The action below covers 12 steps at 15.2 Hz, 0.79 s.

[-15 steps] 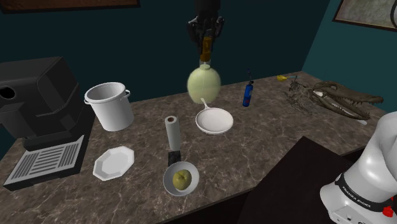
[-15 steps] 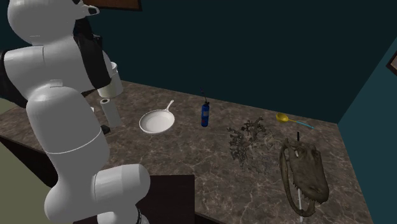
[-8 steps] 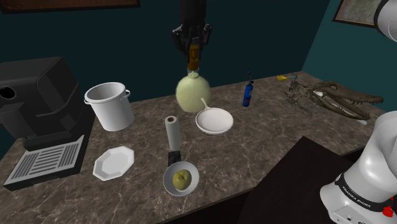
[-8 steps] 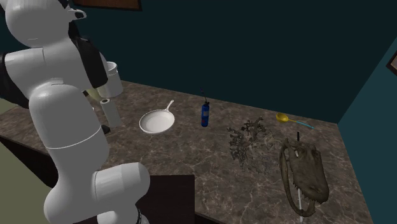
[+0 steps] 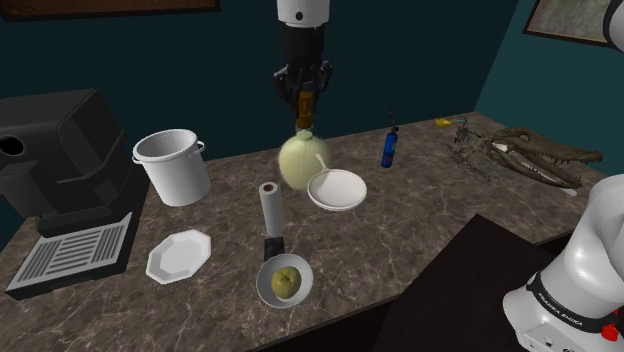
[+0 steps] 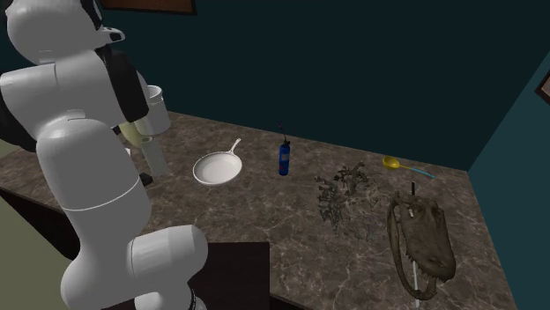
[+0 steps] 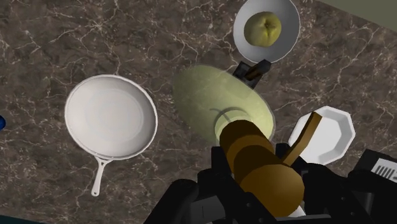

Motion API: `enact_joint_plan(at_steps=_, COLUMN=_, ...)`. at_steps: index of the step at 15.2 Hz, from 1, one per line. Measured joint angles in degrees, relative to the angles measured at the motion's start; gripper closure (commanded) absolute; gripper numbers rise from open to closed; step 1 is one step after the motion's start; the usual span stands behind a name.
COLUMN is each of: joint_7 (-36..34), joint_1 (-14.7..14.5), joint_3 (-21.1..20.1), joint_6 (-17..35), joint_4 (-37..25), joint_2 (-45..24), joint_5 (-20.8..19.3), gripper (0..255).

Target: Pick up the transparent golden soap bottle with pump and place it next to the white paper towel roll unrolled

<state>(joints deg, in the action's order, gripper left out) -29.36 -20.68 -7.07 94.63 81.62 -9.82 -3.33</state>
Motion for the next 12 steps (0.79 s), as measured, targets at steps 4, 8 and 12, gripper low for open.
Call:
enact_joint_plan(at_steps=4, joint_7=-0.10, joint_1=0.07, joint_3=0.01, joint_6=3.27, joint_4=3.97, joint_2=0.71, joint_5=0.07, gripper=255)
enact_joint_plan(at_steps=8, joint_7=-0.22, joint_1=0.12, joint_3=0.03, joint_6=6.48, joint_4=7.59, joint_2=1.12, joint_5=0.10, gripper=255)
enact_joint_plan(at_steps=12, joint_7=-0.27, joint_1=0.19, joint_3=0.08, joint_6=9.45, joint_4=10.43, joint_2=0.99, joint_5=0.06, gripper=255)
